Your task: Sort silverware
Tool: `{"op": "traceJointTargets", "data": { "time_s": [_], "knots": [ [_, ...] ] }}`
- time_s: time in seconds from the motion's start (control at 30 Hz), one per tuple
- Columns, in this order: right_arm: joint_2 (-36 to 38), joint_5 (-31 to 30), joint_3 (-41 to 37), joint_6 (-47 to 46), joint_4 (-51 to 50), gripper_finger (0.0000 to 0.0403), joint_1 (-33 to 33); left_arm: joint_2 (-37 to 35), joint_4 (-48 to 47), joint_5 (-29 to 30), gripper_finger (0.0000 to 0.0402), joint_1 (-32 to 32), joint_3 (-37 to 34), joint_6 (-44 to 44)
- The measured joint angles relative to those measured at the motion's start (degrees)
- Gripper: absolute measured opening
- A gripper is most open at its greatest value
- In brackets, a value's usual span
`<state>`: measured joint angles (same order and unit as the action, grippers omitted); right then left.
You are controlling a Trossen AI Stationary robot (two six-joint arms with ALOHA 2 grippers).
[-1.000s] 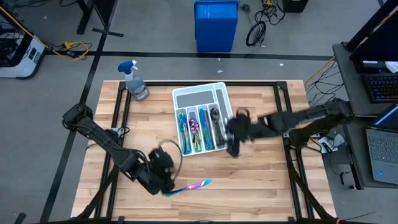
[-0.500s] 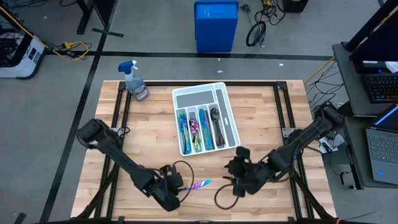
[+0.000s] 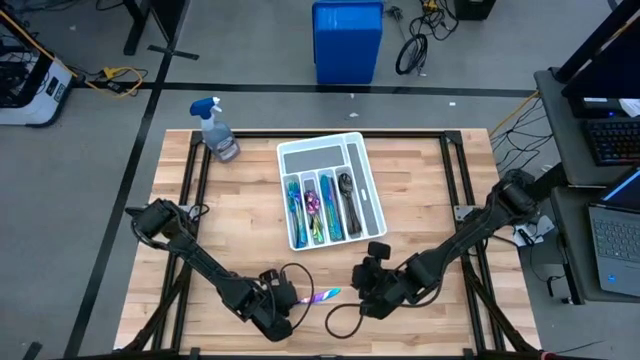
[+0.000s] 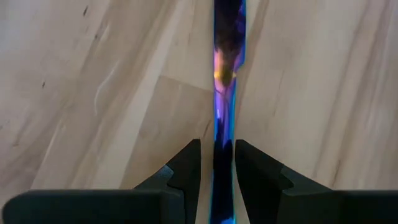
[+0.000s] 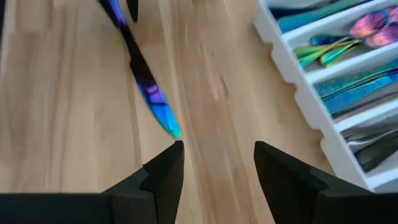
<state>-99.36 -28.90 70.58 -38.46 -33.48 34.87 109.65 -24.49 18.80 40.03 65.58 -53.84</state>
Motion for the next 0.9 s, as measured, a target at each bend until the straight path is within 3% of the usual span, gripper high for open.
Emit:
{"op": "traceJointTargets", "data": {
  "time_s": [0.77,0.9],
  "knots": [
    [-3.3,0.0,0.0,3.0,9.8,0.0178,-0.4,1.1,-4.4,-2.9,0.0083,-0.1,0.3,-2.7],
    [-3.3,0.1,0.0,3.2,11.0,0.0178,-0.7,1.3,-4.6,-3.0,0.0062,-0.4,0.3,-2.2]
  ]
}}
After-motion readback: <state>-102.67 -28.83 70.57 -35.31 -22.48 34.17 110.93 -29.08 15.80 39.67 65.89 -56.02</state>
